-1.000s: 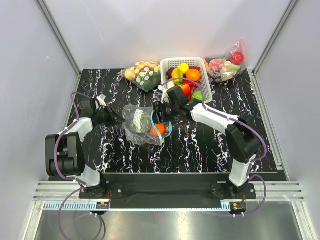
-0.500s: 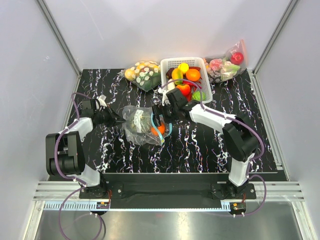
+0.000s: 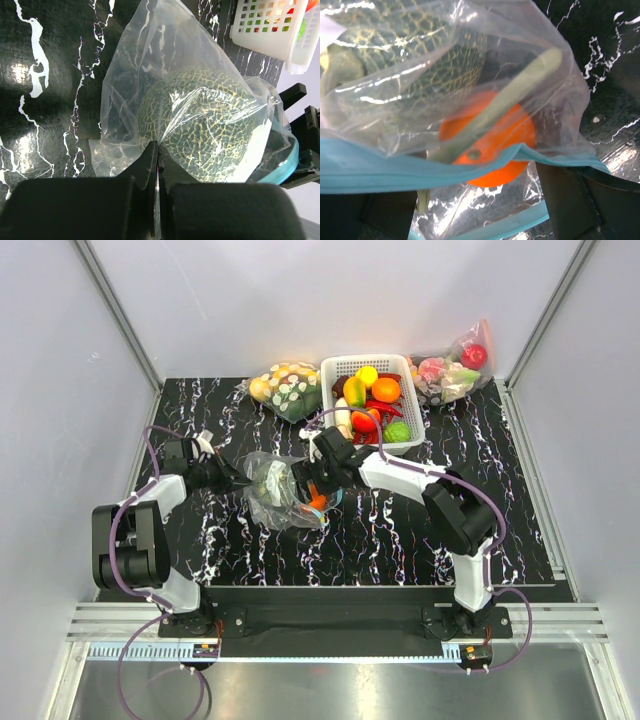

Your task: Open the zip-top bag and remove the fake food

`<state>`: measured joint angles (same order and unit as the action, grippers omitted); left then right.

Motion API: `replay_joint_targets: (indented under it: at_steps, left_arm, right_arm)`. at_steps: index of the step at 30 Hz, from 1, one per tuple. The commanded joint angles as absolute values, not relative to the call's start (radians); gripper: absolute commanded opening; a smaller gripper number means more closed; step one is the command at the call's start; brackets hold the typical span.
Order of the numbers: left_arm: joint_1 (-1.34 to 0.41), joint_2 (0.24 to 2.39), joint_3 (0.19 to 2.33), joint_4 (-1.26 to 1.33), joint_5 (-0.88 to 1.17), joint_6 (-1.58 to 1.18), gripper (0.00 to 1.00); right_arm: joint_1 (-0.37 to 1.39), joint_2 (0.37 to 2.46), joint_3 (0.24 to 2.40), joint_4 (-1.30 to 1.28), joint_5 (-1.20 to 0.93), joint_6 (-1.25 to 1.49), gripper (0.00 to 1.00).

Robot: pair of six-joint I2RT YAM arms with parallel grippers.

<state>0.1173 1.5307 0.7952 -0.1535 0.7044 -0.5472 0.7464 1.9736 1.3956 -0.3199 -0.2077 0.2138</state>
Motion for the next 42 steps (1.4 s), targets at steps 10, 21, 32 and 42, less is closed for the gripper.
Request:
replay_joint_targets:
  at_steps: [10,21,32,42]
  left_arm:
    - [0.123,1.534,0.785,-0.110,0.746,-0.528,0.00]
    - [0.123,1.531,0.802,-0.127,0.707,-0.529,0.00]
    - [0.124,1.545,0.847,-0.144,0.693,-0.529,0.00]
    - [0.123,1.548,0.859,-0.140,0.689,-0.540,0.00]
  right_arm:
    - [0.804,2.066,1.473,-0.330,-0.045,0.170,0.94]
    - [0.804,1.918,1.398,-0.357,-0.067,0.179,0.65]
    - [0.804,1.721,1.296,-0.475,-0.150,0.212,0.64]
    - [0.805,1.617,1.244,-0.571,-0.132,0.203,0.67]
